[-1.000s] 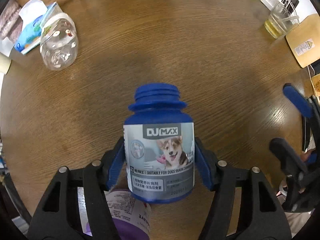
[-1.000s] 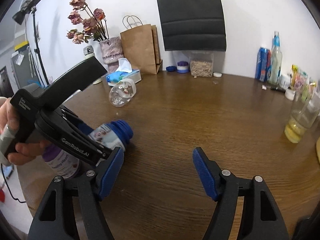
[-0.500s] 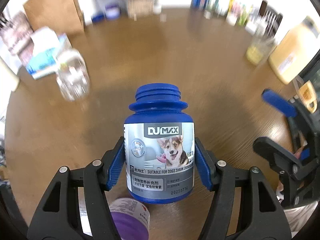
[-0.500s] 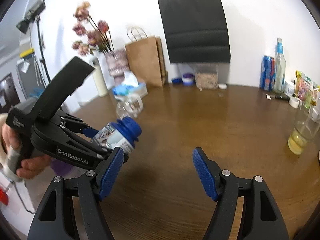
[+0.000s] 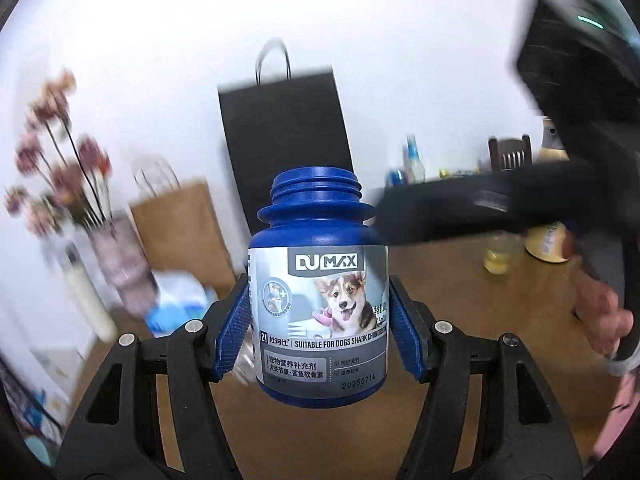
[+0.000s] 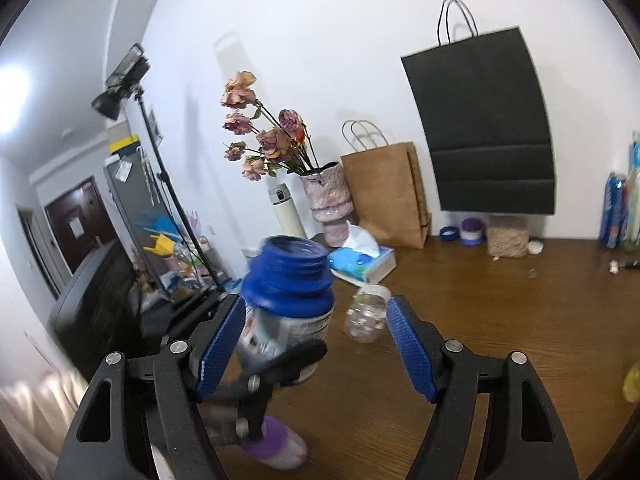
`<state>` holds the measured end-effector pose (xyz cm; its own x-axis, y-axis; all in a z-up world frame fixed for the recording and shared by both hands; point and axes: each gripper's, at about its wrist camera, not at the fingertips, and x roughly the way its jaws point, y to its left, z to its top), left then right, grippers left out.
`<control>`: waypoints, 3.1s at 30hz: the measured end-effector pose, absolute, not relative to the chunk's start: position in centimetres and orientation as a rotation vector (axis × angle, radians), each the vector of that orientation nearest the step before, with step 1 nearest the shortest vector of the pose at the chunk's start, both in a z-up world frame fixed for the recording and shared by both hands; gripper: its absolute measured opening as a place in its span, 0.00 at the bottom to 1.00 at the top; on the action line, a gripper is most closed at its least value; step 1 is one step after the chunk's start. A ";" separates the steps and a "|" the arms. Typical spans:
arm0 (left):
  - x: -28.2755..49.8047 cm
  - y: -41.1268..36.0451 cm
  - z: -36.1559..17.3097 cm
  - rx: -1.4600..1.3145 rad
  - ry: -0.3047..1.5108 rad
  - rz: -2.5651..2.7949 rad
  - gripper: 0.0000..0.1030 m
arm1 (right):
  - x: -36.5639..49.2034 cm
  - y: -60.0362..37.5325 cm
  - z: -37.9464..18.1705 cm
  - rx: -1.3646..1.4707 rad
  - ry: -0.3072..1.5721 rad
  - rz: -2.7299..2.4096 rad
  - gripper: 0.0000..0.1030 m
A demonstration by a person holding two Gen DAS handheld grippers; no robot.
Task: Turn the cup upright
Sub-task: 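Lift and rotate the bottle upright with the left tool while the right tool approaches, then grasp the upright bottle with the right tool while the left tool releases it, then lower the bottle upright onto the table and open the right tool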
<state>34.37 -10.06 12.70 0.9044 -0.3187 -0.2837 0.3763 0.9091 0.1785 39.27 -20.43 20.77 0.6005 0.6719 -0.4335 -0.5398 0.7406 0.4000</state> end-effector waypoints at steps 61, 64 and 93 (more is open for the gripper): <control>28.0 0.0 -1.0 -0.045 0.673 -0.430 0.80 | 30.3 -4.0 6.8 -0.243 0.611 0.625 0.67; 27.9 -0.2 -1.1 -0.026 0.710 -0.399 0.80 | 30.7 -5.0 6.2 -0.296 0.628 0.576 0.67; 24.3 4.3 2.7 -0.080 0.587 -0.140 0.97 | 26.7 -17.3 10.4 -0.112 0.657 0.368 0.79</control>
<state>24.34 4.34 2.71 0.8236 -0.1538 -0.5459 0.1084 0.9875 -0.1146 26.70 -17.34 10.39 0.7302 0.2979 -0.6149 -0.3683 0.9296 0.0131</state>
